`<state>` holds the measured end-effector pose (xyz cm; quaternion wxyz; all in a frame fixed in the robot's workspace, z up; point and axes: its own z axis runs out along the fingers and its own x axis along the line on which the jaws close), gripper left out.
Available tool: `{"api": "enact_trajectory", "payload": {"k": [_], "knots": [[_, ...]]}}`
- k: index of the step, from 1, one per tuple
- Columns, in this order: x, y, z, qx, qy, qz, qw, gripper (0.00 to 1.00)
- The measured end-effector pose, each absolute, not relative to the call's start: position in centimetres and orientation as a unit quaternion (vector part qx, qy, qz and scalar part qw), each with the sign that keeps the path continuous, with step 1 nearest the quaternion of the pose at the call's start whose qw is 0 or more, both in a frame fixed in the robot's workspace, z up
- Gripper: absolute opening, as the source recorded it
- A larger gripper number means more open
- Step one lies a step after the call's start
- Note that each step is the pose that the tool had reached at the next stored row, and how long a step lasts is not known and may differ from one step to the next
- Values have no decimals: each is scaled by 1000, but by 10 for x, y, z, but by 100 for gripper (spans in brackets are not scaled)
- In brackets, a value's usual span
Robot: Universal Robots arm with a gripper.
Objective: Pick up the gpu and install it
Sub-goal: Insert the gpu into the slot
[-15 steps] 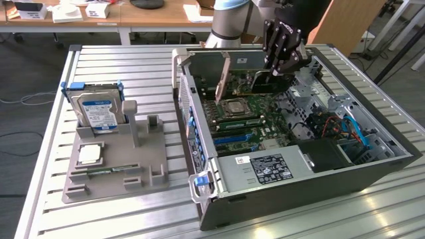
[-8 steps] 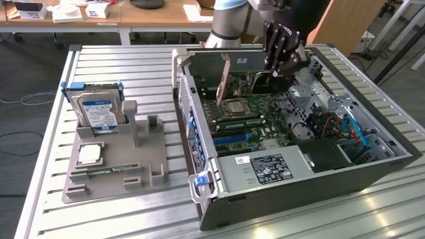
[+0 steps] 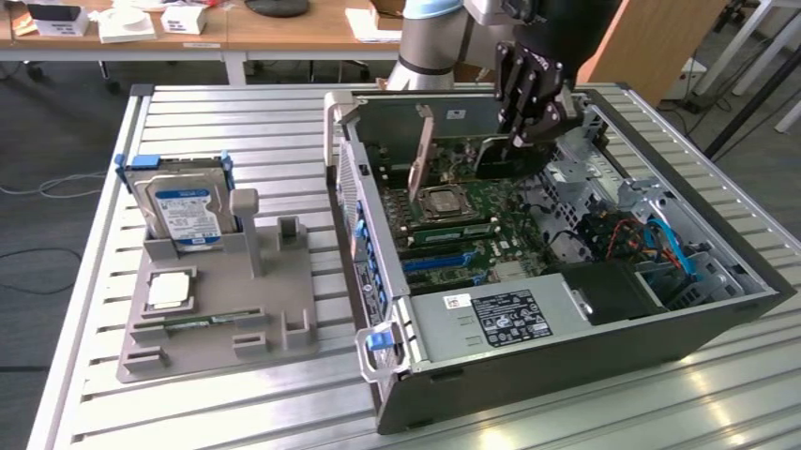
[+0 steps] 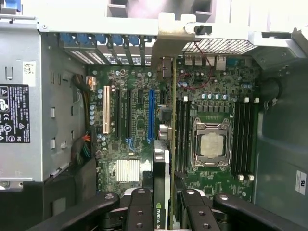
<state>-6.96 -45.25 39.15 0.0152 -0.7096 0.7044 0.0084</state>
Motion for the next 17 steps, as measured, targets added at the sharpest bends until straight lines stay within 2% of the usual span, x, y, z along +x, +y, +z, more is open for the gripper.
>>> {"api": "enact_trajectory", "payload": {"k": [17], "knots": [[-71, -453, 362, -710, 704, 8, 15, 27]]}}
